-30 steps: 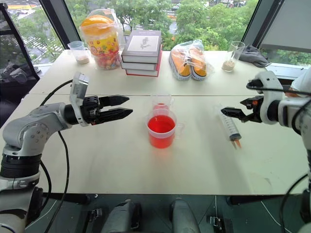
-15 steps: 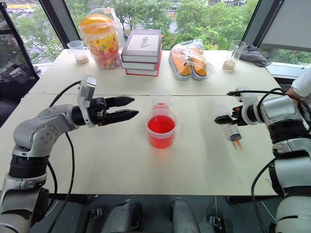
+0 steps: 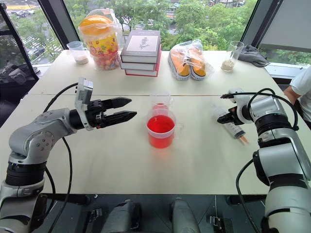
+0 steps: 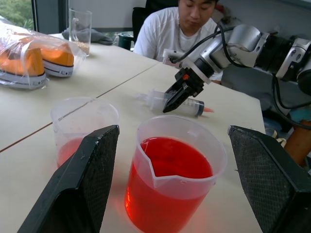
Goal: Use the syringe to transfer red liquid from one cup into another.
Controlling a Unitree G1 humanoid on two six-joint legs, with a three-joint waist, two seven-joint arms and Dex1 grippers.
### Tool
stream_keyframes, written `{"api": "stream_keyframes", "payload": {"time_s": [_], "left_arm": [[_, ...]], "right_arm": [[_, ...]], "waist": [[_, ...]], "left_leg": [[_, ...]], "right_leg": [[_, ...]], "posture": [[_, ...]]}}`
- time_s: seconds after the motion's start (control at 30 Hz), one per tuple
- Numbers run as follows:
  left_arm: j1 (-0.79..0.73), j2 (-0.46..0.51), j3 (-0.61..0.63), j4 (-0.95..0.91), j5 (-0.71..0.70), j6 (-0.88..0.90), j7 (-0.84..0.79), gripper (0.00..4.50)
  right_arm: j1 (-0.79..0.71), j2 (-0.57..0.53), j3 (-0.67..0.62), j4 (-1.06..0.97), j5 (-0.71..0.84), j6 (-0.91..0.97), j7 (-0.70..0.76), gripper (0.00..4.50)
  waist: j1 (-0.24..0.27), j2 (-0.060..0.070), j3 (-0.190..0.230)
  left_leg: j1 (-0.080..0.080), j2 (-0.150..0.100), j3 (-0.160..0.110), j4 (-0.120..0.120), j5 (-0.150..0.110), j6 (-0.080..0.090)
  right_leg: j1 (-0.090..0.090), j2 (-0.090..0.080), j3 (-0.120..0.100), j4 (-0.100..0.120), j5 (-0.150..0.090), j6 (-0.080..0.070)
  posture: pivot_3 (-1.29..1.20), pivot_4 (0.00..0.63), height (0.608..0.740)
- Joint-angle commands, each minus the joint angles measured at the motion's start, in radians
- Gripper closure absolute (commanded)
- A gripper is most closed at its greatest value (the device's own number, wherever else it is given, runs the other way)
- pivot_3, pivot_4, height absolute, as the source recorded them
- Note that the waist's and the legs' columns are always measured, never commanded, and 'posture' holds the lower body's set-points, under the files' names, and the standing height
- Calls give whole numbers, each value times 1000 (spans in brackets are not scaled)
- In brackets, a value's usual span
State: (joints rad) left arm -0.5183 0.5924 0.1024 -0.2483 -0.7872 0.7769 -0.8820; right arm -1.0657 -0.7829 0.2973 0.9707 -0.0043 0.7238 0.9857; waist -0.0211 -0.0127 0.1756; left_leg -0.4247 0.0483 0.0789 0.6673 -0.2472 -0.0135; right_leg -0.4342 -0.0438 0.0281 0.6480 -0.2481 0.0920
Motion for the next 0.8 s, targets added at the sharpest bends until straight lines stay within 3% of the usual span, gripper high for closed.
{"api": "stream_keyframes", "payload": {"time_s": [0.03, 0.17, 0.27, 0.43, 0.53, 0.6, 0.8], "left_arm": [[-31, 18, 21, -16, -11, -10, -9, 796], [-71, 4, 28, 21, -19, -15, -7, 796], [-100, 1, 8, 48, -6, -23, -27, 796], [-155, -20, 3, 110, 10, -45, -37, 796], [-204, -23, -20, 149, 23, -49, -68, 796], [-234, -24, -40, 174, 36, -55, -97, 796], [-275, -23, -67, 221, 65, -69, -152, 796]], "right_arm": [[-32, -12, -127, -128, 46, -50, -50, 3113], [45, 35, -377, -438, 200, -251, -138, 3113], [136, 109, -501, -742, 333, -193, -190, 3113], [228, 239, -584, -1043, 446, -139, -346, 3113], [330, 368, -589, -1236, 516, -158, -439, 3113], [460, 431, -539, -1360, 538, -214, -415, 3113], [613, 543, -423, -1425, 506, -303, -463, 3113]], "waist": [[0, 1, 0], [1, 1, 1], [6, 1, 0], [11, 1, 0], [10, 0, 0], [10, -1, -1], [1, 0, 0]], "left_leg": [[0, 0, 0, 0, 0, 0], [-1, 0, 0, -1, 0, 0], [-1, 1, -2, -3, 0, 0], [-2, 0, -1, -1, 0, 0], [-2, 0, -1, 0, 0, 0], [-1, 0, -3, -1, 0, 0], [-1, 0, -2, -1, 0, 0]], "right_leg": [[0, 0, 0, 0, 0, 0], [-2, 1, 0, 2, 0, 0], [-2, 1, -1, 2, 0, 0], [-1, -1, -2, 1, 0, 0], [-1, -1, -2, 0, 0, 0], [1, -1, -3, 0, 0, 0], [0, 0, -2, 1, 0, 0]], "posture": [[0, 150, 740], [0, 150, 740], [0, 150, 740], [0, 150, 740], [0, 150, 740], [0, 150, 740], [0, 150, 740]]}}
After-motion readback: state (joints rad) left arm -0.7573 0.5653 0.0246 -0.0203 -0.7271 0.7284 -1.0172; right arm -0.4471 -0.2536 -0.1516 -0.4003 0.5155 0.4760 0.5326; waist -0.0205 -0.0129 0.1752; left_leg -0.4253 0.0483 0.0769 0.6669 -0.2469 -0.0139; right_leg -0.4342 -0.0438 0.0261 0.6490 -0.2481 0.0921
